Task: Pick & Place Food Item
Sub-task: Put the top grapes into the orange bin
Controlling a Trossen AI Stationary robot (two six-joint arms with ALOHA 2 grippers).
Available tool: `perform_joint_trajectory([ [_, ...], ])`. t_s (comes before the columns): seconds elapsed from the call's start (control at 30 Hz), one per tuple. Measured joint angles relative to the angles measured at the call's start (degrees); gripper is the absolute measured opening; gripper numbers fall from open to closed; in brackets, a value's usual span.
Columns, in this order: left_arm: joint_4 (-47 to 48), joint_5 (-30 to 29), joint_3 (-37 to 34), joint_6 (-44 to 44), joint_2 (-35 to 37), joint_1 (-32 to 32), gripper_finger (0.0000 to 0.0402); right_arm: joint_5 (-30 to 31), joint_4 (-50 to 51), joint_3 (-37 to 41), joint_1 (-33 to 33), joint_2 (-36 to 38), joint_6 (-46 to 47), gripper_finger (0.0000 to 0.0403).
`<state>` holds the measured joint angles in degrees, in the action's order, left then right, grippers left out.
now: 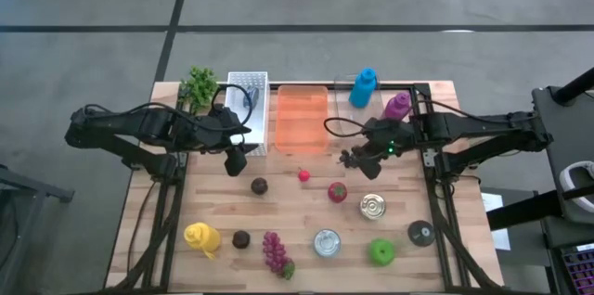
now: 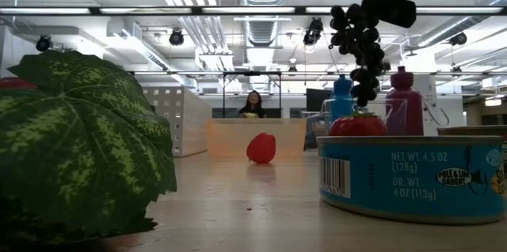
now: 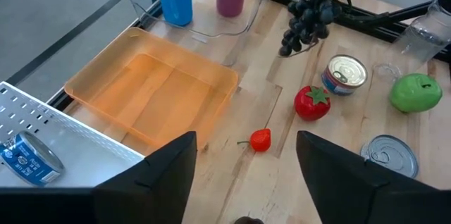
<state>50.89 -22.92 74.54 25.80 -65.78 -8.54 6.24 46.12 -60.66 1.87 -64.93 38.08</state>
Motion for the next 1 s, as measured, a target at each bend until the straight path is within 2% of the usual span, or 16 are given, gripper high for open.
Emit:
perform_joint_trajectory([
  [0.27,0.0,0.0,0.0,-0.1,0.0,0.0,0.0257,0.0,-8.1,1.6,0.0,0.0,-3.4,0.0013],
  [0.57,0.0,0.0,0.0,-0.2,0.0,0.0,0.0242,0.0,-18.4,3.1,-0.2,-0.1,-8.1,0.0013],
  [0.67,0.0,0.0,0.0,-0.2,0.0,0.0,0.0237,2.0,-22.2,3.1,-0.2,-0.1,-9.6,0.0013],
  [0.77,0.0,0.0,0.0,-0.2,0.0,0.0,0.0232,4.4,-25.7,3.1,-1.3,-1.1,-9.8,0.0013],
  [1.0,-0.2,0.0,0.0,-0.2,0.0,0.0,0.0226,4.4,-37.0,3.2,-6.9,-9.0,-10.2,0.0013],
])
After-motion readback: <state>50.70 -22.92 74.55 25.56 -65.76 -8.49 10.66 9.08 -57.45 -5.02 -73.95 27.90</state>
